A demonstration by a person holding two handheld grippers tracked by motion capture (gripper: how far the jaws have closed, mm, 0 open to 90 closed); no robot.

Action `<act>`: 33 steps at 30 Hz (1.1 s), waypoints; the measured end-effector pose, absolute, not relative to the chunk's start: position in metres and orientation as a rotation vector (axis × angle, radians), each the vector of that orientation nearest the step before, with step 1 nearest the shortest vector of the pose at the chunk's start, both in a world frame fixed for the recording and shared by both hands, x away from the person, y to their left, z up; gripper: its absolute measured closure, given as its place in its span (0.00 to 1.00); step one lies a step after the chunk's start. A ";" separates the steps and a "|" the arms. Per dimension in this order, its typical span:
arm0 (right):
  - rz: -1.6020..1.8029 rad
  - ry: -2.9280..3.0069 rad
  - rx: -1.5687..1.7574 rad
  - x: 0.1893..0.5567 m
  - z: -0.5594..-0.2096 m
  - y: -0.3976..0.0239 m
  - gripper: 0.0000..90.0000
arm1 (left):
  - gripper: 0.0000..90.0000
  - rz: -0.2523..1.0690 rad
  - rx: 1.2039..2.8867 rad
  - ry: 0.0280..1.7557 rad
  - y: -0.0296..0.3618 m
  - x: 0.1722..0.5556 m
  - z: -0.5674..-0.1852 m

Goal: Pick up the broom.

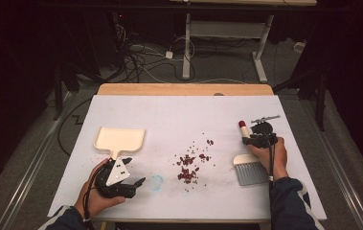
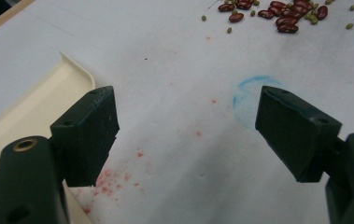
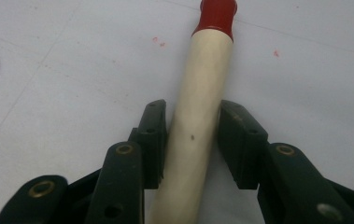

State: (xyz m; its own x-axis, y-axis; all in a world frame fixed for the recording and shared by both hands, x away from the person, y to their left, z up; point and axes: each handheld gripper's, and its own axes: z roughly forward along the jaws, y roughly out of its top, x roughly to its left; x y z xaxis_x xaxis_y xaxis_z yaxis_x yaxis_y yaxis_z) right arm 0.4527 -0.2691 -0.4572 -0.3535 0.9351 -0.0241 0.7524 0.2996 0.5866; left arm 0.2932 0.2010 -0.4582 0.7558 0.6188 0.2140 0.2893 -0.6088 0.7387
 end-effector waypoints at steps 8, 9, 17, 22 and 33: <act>0.693 2.199 1.465 0.449 -0.458 -0.263 0.78 | 0.23 0.608 2.246 0.666 0.201 0.294 -0.458; 0.701 2.195 1.471 0.449 -0.458 -0.264 0.78 | 0.23 0.608 2.248 0.666 0.201 0.294 -0.458; 0.850 2.098 1.417 0.433 -0.440 -0.270 0.78 | 0.23 0.606 2.243 0.673 0.202 0.294 -0.458; 1.061 1.981 1.287 0.411 -0.426 -0.284 0.78 | 0.23 0.609 2.247 0.675 0.201 0.293 -0.457; 1.313 1.839 1.149 0.349 -0.389 -0.285 0.78 | 0.23 0.611 2.219 0.675 0.189 0.289 -0.448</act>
